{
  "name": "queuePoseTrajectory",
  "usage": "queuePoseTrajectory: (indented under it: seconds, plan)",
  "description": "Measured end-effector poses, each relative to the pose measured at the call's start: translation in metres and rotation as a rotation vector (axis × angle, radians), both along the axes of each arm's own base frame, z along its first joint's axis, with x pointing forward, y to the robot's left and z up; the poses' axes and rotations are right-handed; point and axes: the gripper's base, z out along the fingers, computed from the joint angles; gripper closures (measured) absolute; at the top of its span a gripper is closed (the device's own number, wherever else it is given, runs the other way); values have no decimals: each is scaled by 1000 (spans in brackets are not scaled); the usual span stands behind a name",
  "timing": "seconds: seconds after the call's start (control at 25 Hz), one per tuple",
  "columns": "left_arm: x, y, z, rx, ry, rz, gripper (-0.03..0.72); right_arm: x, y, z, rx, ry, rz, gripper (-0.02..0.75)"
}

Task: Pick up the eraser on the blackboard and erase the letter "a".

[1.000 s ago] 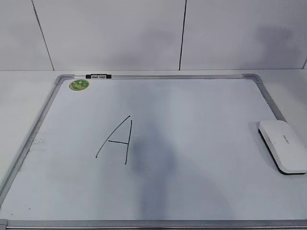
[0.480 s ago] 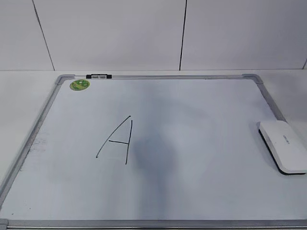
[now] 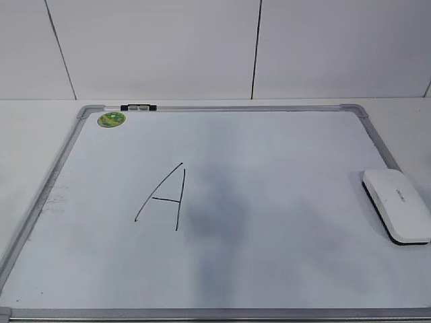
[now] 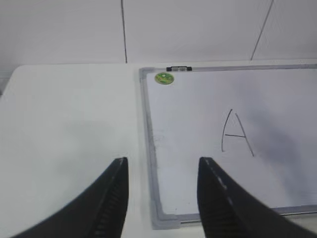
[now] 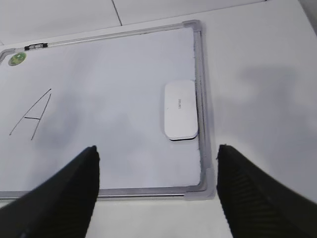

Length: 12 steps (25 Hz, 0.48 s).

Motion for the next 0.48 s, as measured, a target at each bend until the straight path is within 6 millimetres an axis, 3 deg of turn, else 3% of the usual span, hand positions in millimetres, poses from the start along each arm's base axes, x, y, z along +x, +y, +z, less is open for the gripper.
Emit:
queuePoseTrajectory:
  seconds: [0.28, 0.48]
  plan:
    - [-26, 11, -27, 87, -50, 91, 351, -40, -17, -29, -33, -133, -53, 176]
    - [-36, 15, -47, 115, -72, 129, 366, -50, -21, -58, -67, -159, -54, 176]
